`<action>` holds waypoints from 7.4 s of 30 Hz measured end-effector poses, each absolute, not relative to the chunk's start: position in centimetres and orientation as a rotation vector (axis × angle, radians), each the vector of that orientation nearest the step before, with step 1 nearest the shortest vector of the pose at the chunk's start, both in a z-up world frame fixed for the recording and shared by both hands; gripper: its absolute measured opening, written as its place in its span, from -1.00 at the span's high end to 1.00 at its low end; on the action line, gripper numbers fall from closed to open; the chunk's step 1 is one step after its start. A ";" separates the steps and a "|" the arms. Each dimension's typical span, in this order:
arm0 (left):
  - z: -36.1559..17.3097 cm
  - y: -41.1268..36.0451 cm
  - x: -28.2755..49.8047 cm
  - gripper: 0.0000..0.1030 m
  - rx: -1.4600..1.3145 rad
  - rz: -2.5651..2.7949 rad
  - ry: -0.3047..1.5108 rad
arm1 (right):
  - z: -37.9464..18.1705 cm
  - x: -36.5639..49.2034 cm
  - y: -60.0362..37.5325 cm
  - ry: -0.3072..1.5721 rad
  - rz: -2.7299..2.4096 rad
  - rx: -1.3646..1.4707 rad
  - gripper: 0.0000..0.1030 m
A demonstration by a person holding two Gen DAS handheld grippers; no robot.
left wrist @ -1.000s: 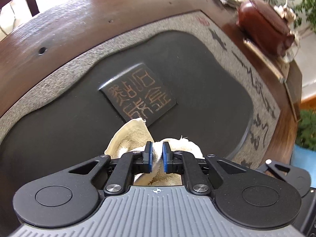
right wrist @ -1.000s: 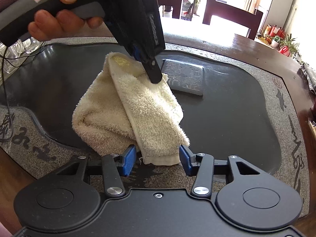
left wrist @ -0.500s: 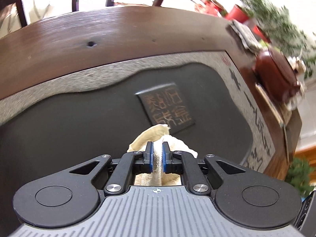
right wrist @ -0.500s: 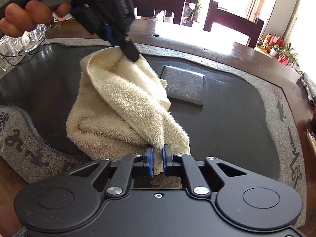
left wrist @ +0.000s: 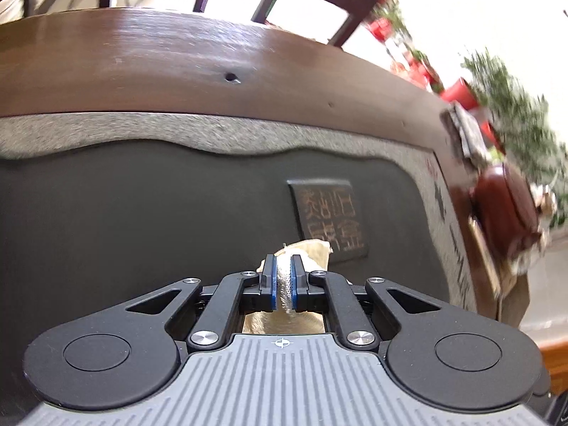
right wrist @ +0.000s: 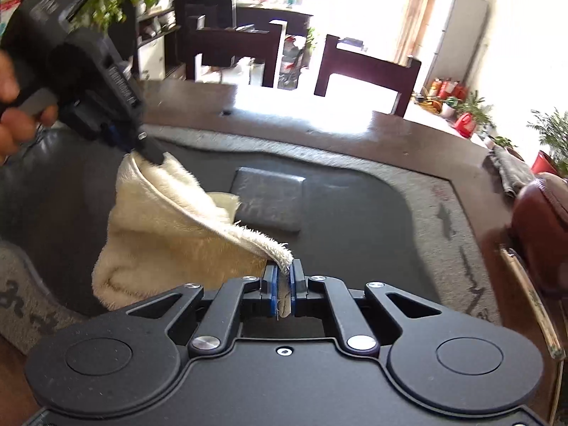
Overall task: Fold towel
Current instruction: 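Lift the towel with both grippers, shaking it open in the air, then lower the spread towel flat onto the tray with both grippers, then open both grippers and release the towel edge onto the tray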
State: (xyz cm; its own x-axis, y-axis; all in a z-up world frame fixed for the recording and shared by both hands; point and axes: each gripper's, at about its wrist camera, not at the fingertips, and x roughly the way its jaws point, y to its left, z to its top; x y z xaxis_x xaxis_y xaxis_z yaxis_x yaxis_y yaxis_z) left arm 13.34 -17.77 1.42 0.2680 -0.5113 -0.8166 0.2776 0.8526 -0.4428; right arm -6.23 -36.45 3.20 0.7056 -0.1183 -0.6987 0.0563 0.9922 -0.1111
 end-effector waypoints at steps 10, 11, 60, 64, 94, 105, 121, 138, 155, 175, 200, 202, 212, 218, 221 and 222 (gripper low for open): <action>6.2 -15.5 11.1 0.86 -0.336 -0.442 0.988 | 6.2 -5.7 -36.2 0.691 -0.103 -0.081 0.87; 6.7 -15.3 10.9 0.86 -0.340 -0.436 0.969 | 6.6 -5.5 -36.1 0.674 -0.101 -0.086 0.87; 23.0 -15.1 15.3 0.95 -0.356 -0.238 0.391 | 17.7 4.4 -35.5 0.222 -0.126 -0.332 0.89; 23.7 -15.4 16.3 0.95 -0.349 -0.221 0.339 | 18.1 5.6 -35.5 0.186 -0.136 -0.342 0.89; 8.6 -11.1 0.2 0.95 -0.267 -0.133 0.563 | 8.8 -7.5 -31.2 0.445 0.090 -0.333 0.89; 5.7 -10.1 -5.1 0.95 -0.193 -0.162 0.658 | 8.7 -11.0 -30.1 0.558 0.204 -0.327 0.89; 5.1 -10.3 -3.9 0.95 -0.212 -0.113 0.703 | 6.8 -10.5 -31.2 0.645 0.209 -0.371 0.89; 6.0 -12.8 4.1 0.95 -0.232 -0.097 0.646 | 5.8 -2.9 -33.0 0.646 0.135 -0.376 0.89; 3.0 -16.6 14.7 0.94 -0.176 -0.043 0.682 | 1.9 6.5 -33.9 0.699 0.027 -0.420 0.89; 0.5 -13.7 16.9 0.90 -0.171 0.047 0.726 | -1.2 10.2 -35.6 0.757 -0.041 -0.343 0.36; -0.9 -7.0 10.5 0.58 -0.209 0.160 0.827 | -1.9 1.6 -35.9 0.857 -0.026 -0.281 0.36; -1.1 -7.0 10.4 0.55 -0.211 0.158 0.835 | -2.2 1.4 -35.8 0.867 -0.026 -0.270 0.36; -1.8 -6.9 10.4 0.44 -0.204 0.150 0.862 | -3.4 1.1 -36.8 0.910 -0.037 -0.199 0.36; -2.2 -6.5 10.7 0.37 -0.217 0.163 0.885 | -3.6 1.3 -36.6 0.912 -0.023 -0.188 0.36; -2.2 -6.6 10.6 0.37 -0.223 0.155 0.884 | -3.7 1.4 -36.5 0.917 -0.017 -0.180 0.36; -2.2 -6.7 10.5 0.36 -0.225 0.150 0.884 | -3.8 1.5 -36.5 0.921 -0.015 -0.178 0.36</action>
